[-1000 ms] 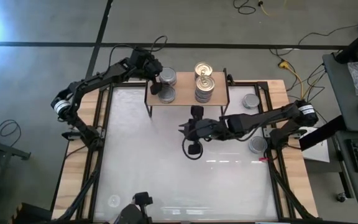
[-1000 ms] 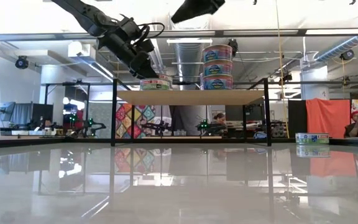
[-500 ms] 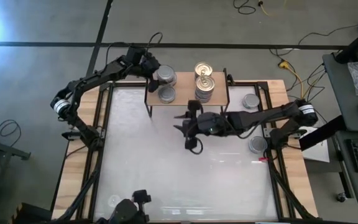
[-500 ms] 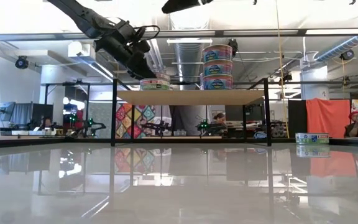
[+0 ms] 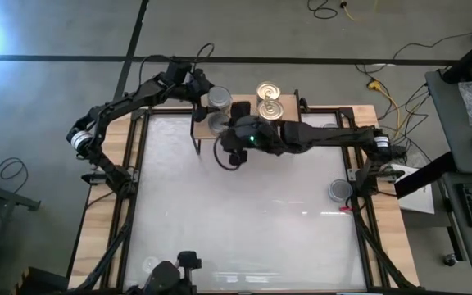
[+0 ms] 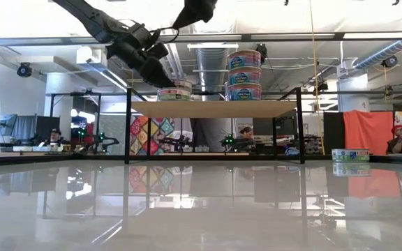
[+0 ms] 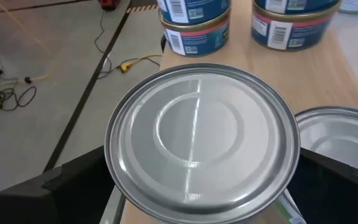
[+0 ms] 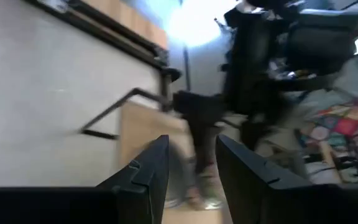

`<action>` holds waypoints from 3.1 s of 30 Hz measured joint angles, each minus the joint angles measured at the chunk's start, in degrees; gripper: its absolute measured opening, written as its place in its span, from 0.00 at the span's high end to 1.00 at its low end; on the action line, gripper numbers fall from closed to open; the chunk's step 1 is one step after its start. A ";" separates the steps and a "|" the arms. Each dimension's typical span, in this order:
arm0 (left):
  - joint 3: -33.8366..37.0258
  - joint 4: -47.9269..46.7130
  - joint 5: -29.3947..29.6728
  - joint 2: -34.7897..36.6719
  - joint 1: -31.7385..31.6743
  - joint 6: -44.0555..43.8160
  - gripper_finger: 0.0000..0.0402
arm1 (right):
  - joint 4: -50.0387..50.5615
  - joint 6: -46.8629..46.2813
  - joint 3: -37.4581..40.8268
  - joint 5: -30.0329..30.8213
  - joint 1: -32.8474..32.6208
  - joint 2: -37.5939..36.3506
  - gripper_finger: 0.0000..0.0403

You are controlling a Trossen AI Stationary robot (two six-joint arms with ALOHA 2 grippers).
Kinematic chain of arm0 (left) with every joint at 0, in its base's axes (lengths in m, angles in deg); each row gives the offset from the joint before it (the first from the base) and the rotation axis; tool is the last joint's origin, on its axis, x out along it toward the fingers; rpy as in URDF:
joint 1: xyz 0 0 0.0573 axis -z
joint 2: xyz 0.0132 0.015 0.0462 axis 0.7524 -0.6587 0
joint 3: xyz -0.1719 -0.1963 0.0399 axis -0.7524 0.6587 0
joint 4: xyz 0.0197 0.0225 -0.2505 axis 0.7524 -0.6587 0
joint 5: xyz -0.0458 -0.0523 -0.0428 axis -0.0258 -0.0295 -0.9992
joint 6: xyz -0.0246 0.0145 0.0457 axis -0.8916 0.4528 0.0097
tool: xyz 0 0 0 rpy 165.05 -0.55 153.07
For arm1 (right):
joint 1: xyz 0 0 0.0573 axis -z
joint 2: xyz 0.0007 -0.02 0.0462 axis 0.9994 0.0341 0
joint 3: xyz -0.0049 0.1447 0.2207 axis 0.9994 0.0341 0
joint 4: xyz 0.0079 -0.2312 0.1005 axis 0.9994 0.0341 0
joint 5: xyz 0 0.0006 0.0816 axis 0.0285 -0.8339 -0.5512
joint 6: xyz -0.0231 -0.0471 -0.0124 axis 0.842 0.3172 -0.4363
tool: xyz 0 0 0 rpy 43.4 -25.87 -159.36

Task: Stack canned seafood by type on shelf
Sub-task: Stack the green tuna can on top of the other green tuna can on the shelf

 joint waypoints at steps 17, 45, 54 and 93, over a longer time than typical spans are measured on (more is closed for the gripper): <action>-0.05 2.28 -1.04 -3.21 -0.23 0.14 0.02 | 0.10 8.34 -9.52 0.60 10.45 10.11 0.97; -0.05 2.93 -0.23 -3.41 0.03 -10.19 0.00 | -2.99 11.84 -9.26 -1.35 16.01 15.83 0.97; -0.05 3.03 -0.16 -3.41 0.14 -10.53 0.00 | 0.81 12.62 -9.27 -5.16 16.36 15.87 0.97; -0.03 1.55 2.13 -2.69 0.40 -7.92 0.00 | 0.93 13.91 -7.40 -6.05 17.50 15.76 0.97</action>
